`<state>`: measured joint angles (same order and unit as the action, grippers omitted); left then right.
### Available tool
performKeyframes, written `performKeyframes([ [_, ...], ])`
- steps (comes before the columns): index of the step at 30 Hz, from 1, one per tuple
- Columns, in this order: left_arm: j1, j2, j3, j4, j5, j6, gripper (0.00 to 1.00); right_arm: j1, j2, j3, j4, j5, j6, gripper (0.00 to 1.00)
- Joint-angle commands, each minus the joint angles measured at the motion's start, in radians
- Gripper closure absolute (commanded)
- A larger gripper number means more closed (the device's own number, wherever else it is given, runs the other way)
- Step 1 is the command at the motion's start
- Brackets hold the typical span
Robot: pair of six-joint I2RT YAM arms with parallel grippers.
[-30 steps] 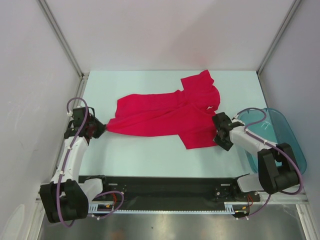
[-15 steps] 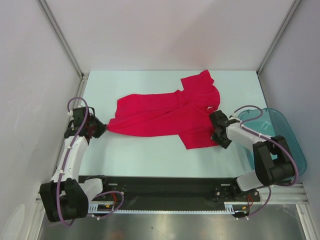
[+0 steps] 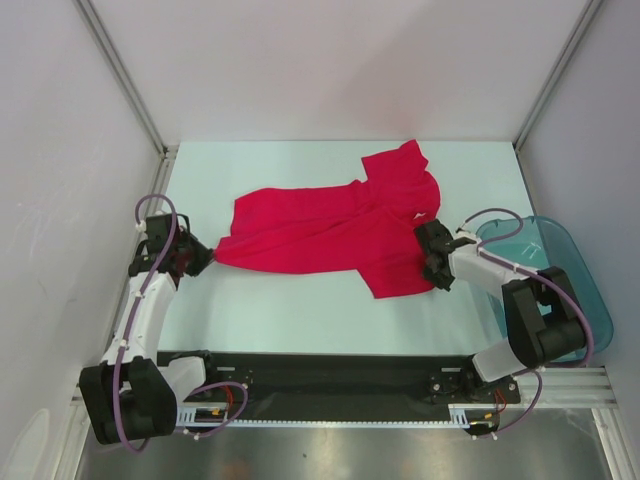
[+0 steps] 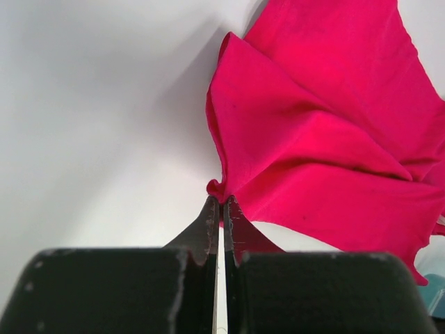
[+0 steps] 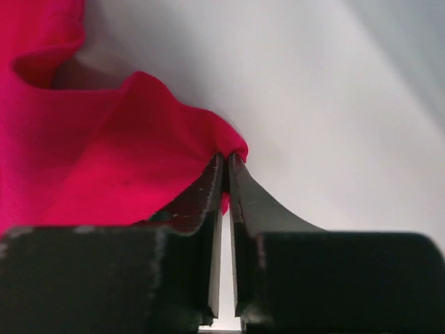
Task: Fold and stack the t-shirts
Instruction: Flatten the tshirt out
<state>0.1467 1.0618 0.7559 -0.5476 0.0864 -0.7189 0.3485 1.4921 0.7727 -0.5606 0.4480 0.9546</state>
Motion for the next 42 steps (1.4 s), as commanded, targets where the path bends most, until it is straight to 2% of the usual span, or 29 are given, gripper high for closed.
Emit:
performKeyframes([
  [1,0.010,-0.017,0.043,0.014,0.001,0.050,0.99,-0.006,-0.015,-0.010,0.007,0.089,-0.025,1.00],
  [7,0.008,-0.046,0.095,0.014,0.010,0.114,1.00,-0.006,-0.177,0.063,0.017,0.155,-0.172,1.00],
  [13,0.008,-0.066,0.273,0.018,0.096,0.199,1.00,-0.016,-0.472,0.176,0.200,0.055,-0.391,1.00],
  [18,0.007,-0.128,0.445,0.086,0.156,0.246,1.00,-0.017,-0.555,0.387,0.243,0.025,-0.528,1.00],
  [23,0.007,-0.177,0.595,0.173,0.257,0.231,1.00,-0.017,-0.612,0.592,0.275,-0.060,-0.655,1.00],
  [30,0.008,-0.236,0.874,0.157,0.338,0.297,1.00,-0.016,-0.748,0.775,0.268,-0.219,-0.876,1.00],
  [35,0.008,-0.246,1.063,0.124,0.383,0.308,1.00,-0.017,-0.813,0.864,0.286,-0.350,-0.925,1.00],
  [40,0.008,-0.250,1.198,0.029,0.300,0.335,1.00,-0.029,-0.836,0.954,0.297,-0.439,-0.895,1.00],
  [42,0.008,-0.253,1.201,0.014,0.267,0.343,1.00,-0.032,-0.830,0.976,0.295,-0.466,-0.883,1.00],
])
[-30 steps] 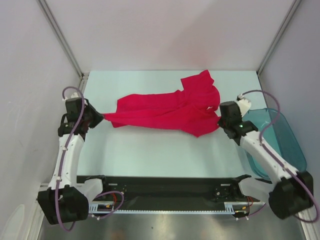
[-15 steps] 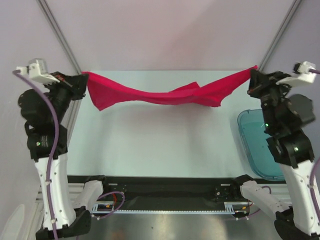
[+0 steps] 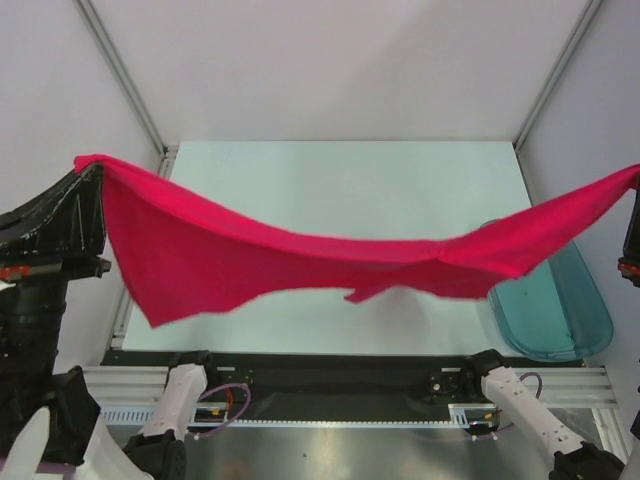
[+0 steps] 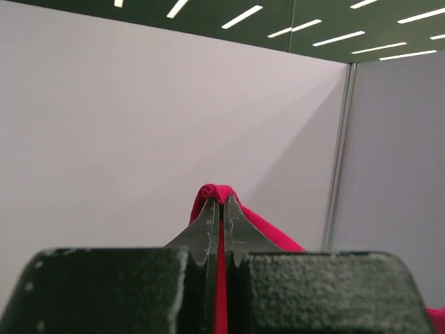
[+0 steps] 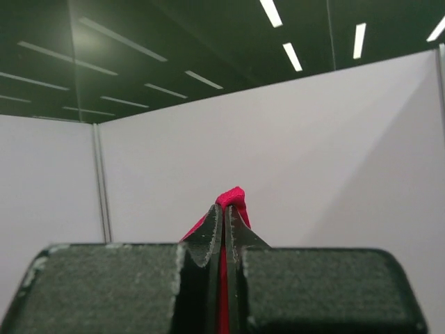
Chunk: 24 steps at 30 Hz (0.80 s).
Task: Fold and stack the t-shirts
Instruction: Flatten the tshirt out
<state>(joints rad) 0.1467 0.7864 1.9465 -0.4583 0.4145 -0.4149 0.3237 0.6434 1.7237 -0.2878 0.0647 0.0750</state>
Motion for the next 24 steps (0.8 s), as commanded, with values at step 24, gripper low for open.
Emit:
performKeyframes([
  [24,0.010,0.625,-0.897,0.391,-0.218,-0.045,1.00,-0.146,0.594,-0.677,0.528,0.069,0.088,1.00],
])
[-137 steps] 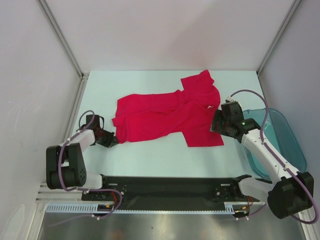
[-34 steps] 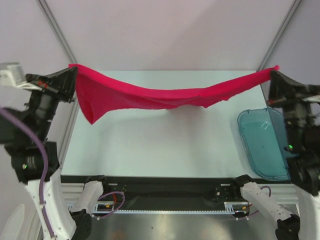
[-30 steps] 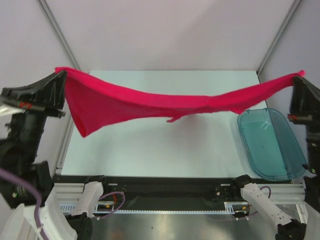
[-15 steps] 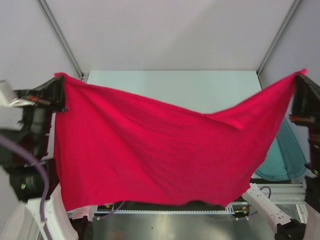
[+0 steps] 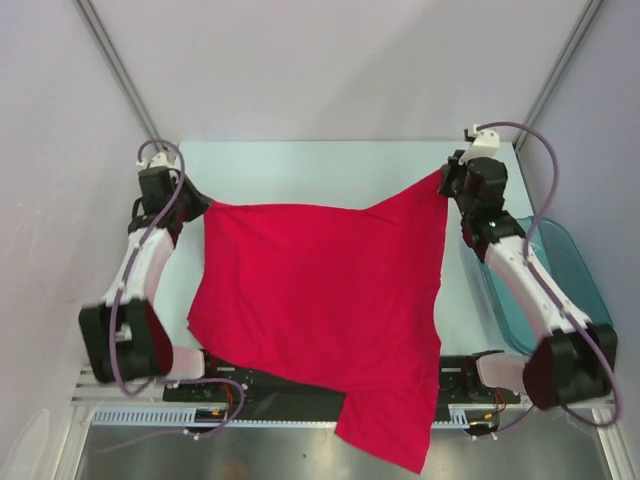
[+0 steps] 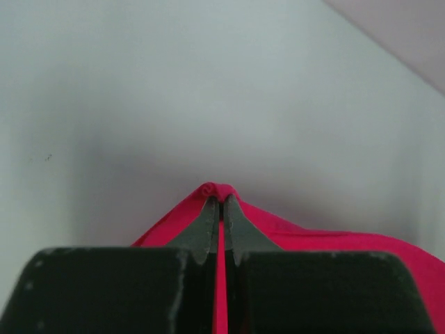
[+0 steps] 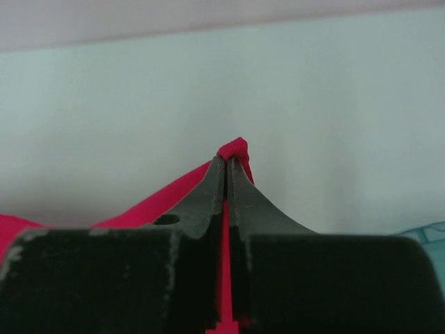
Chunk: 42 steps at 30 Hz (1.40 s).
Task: Fold and stack the t-shirts
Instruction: Flatten the tshirt out, then fold the tshirt
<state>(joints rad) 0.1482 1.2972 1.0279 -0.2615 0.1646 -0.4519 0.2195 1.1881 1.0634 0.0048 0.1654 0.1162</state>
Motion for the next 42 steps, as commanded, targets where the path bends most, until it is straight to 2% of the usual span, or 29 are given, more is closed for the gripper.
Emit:
performKeyframes([
  [1,0.007,0.164,0.056,0.205,0.030,-0.016,1.00,-0.048,0.130,-0.019,0.266,-0.044,0.048,1.00],
  [4,0.004,0.376,0.154,0.252,0.085,-0.030,1.00,-0.054,0.281,0.009,0.326,-0.053,0.034,1.00],
  [7,0.005,0.555,0.286,0.217,0.110,-0.030,1.00,-0.071,0.385,0.065,0.345,-0.079,0.034,1.00],
  [12,0.005,0.677,0.388,0.182,0.147,-0.024,1.00,-0.078,0.461,0.148,0.278,-0.118,0.016,1.00],
  [18,0.005,0.683,0.417,0.118,0.151,-0.018,1.00,-0.077,0.378,0.153,0.118,-0.118,0.052,1.00],
  [26,0.013,0.646,0.451,-0.131,0.147,-0.027,1.00,-0.078,0.203,0.078,-0.162,-0.148,0.135,1.00],
  [34,0.016,0.605,0.422,-0.287,0.150,0.019,1.00,-0.077,0.042,-0.005,-0.314,-0.228,0.195,1.00],
  [42,0.028,0.479,0.353,-0.332,0.109,0.041,1.00,-0.075,-0.068,-0.094,-0.393,-0.239,0.180,1.00],
])
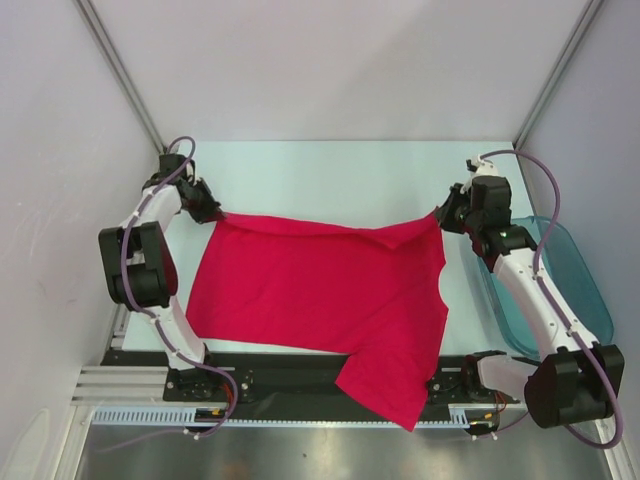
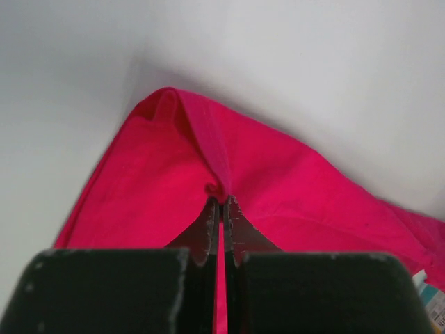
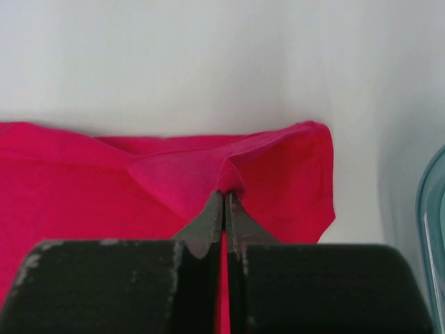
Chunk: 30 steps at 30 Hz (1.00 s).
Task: Fold and stack the t-shirts
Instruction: Fold the tshirt
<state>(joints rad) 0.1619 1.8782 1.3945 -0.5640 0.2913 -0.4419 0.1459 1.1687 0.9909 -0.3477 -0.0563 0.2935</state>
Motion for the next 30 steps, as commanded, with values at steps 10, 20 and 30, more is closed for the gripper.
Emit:
performKeyframes([
  [10,0.022,-0.133,-0.064,-0.082,-0.050,0.055,1.00,0.000,-0.127,-0.055,-0.122,-0.024,0.006,1.00],
  [20,0.030,-0.128,-0.112,-0.091,-0.090,0.068,1.00,0.017,-0.184,-0.115,-0.165,-0.042,0.025,1.00],
  [30,0.041,-0.146,-0.123,-0.089,-0.133,0.075,1.00,0.037,-0.236,-0.155,-0.197,-0.027,0.035,1.00],
])
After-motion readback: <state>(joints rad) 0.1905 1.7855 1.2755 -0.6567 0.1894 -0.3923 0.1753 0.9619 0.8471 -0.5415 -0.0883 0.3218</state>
